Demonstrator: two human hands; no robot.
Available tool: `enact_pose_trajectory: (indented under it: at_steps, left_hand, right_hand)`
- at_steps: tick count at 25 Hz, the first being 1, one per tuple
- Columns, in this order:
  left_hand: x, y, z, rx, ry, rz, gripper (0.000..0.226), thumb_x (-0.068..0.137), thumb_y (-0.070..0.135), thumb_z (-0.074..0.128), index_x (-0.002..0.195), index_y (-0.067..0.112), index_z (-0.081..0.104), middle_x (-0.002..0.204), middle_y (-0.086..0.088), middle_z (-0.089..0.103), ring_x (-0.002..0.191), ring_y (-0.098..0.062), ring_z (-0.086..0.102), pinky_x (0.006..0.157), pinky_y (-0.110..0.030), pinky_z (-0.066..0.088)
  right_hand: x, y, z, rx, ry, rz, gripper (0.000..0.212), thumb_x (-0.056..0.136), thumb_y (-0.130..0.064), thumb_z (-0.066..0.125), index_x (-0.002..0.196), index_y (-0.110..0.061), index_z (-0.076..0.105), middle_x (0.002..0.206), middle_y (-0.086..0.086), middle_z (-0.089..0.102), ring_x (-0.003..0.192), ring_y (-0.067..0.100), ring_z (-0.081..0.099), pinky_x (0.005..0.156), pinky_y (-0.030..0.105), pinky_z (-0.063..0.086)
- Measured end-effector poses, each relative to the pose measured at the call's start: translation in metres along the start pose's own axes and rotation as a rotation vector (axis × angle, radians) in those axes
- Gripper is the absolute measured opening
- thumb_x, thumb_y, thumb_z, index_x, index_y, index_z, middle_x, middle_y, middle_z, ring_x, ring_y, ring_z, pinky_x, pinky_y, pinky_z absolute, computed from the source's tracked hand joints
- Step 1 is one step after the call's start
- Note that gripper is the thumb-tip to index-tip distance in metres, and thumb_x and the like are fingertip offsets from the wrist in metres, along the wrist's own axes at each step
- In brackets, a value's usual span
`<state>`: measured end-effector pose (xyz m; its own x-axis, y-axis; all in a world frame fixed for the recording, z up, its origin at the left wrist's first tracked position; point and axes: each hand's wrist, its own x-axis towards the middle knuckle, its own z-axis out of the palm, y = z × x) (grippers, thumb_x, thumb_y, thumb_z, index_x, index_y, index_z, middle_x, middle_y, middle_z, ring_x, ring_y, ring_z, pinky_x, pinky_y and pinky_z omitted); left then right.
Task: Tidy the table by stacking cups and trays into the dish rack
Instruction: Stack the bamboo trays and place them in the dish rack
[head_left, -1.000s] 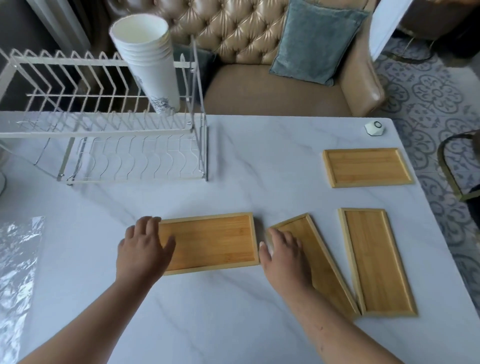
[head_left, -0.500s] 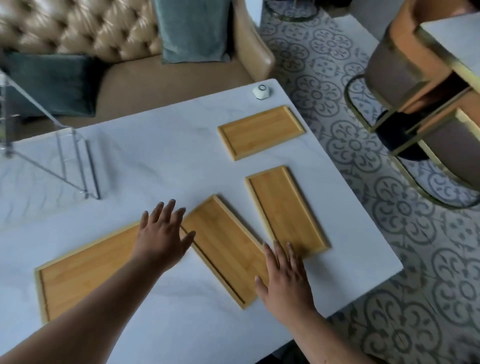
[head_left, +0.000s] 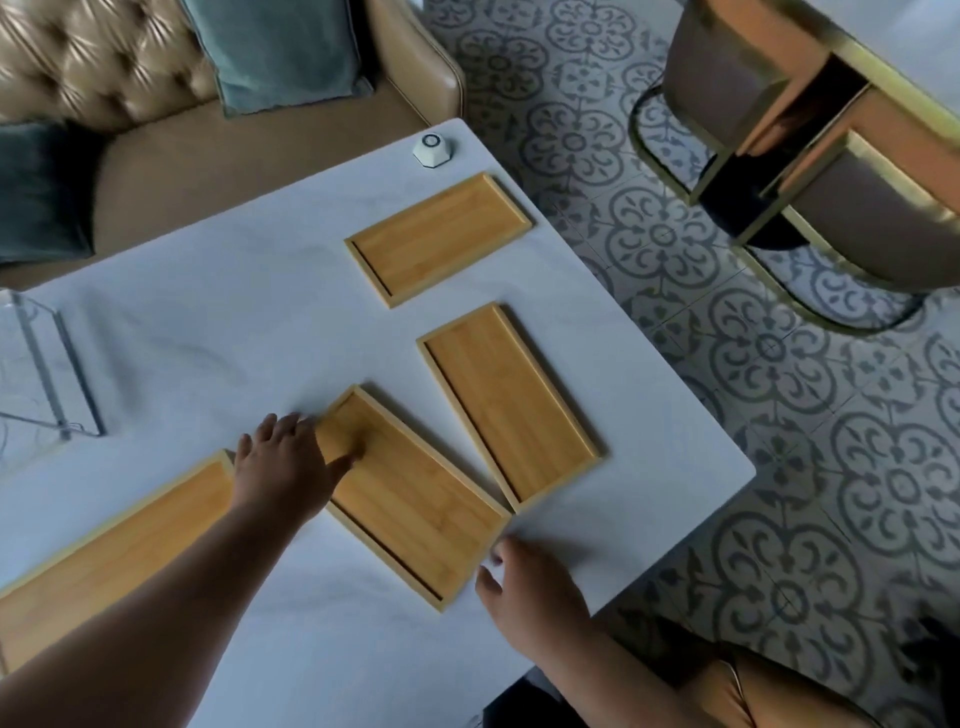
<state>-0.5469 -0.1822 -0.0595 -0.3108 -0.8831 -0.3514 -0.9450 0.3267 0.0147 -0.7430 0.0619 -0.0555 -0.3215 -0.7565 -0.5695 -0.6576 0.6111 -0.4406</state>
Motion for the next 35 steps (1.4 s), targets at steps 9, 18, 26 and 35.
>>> enact_pose_trajectory:
  at_steps: [9, 18, 26, 35]
  left_hand:
    - [0.0, 0.005, -0.029, -0.412, 0.04, -0.184, 0.033, 0.104, 0.053, 0.043, 0.101, 0.021, 0.049, 0.078, -0.004, 0.064, 0.068, -0.02, 0.057, 0.053, -0.034, 0.039]
    - [-0.035, -0.076, -0.047, -0.717, 0.143, -0.214, 0.037, 0.106, 0.05, 0.04, 0.093, 0.023, 0.061, 0.078, 0.004, 0.064, 0.073, -0.015, 0.06, 0.055, -0.031, 0.039]
    - [-0.115, -0.179, -0.041, -0.621, 0.254, -0.516, 0.049, 0.101, 0.056, 0.035, 0.073, 0.019, 0.053, 0.065, 0.001, 0.06, 0.064, -0.021, 0.054, 0.054, -0.035, 0.037]
    - [-0.191, -0.245, 0.013, -0.34, 0.126, -0.626, 0.047, 0.103, 0.052, 0.019, 0.073, 0.027, 0.045, 0.06, 0.008, 0.052, 0.06, -0.022, 0.049, 0.053, -0.034, 0.037]
  right_hand:
    - [0.015, -0.008, -0.006, 0.285, -0.144, 0.192, 0.017, 0.098, -0.034, 0.053, 0.086, -0.023, 0.056, 0.082, -0.009, 0.065, 0.069, 0.002, 0.059, 0.056, 0.018, 0.043]
    - [0.031, -0.064, -0.015, 0.415, -0.017, 0.19, 0.026, 0.107, -0.04, 0.046, 0.108, -0.018, 0.059, 0.087, 0.0, 0.071, 0.069, 0.013, 0.075, 0.054, 0.021, 0.058]
    - [0.053, -0.172, -0.01, 0.056, 0.164, -0.113, 0.027, 0.104, -0.047, 0.044, 0.093, -0.023, 0.051, 0.075, -0.005, 0.063, 0.064, 0.013, 0.06, 0.047, 0.027, 0.037]
    - [0.042, -0.236, 0.042, -0.296, 0.105, -0.334, 0.027, 0.107, -0.04, 0.035, 0.088, -0.02, 0.039, 0.073, 0.0, 0.06, 0.068, 0.025, 0.061, 0.052, 0.033, 0.038]
